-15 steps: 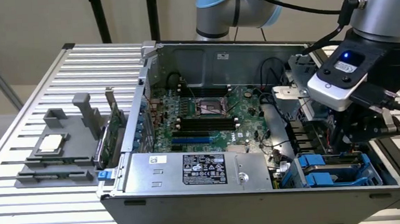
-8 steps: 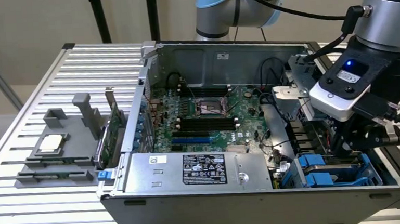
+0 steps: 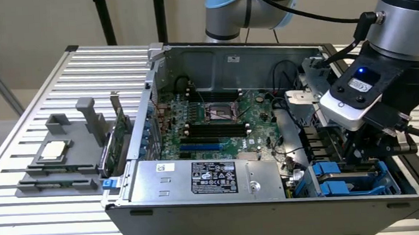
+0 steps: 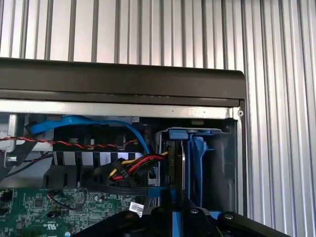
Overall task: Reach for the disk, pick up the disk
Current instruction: 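Pick up the disk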
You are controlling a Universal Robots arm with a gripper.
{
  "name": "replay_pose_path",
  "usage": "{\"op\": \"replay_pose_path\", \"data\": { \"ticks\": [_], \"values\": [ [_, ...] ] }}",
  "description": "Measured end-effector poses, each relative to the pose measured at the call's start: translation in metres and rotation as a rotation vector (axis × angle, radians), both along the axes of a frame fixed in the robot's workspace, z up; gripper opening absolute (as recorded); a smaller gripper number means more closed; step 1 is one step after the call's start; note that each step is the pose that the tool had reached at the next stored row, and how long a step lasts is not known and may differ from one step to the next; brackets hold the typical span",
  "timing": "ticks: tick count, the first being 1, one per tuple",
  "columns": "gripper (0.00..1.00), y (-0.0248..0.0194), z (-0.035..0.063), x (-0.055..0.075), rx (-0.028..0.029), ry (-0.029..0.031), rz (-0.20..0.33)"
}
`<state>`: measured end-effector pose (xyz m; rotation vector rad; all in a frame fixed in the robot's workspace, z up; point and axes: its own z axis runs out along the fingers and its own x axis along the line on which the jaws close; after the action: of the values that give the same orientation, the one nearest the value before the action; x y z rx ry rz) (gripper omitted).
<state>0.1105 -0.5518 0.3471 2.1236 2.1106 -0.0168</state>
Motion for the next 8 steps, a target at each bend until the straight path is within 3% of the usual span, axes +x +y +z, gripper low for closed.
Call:
{"op": "replay_pose_path", "data": {
  "ticks": [5,8],
  "values": [
    [0.16,0.0,-0.0005,0.0,0.0082,0.0,0.0],
    [0.16,0.0,-0.0008,0.0008,0.0196,0.0,0.0]
  ]
}}
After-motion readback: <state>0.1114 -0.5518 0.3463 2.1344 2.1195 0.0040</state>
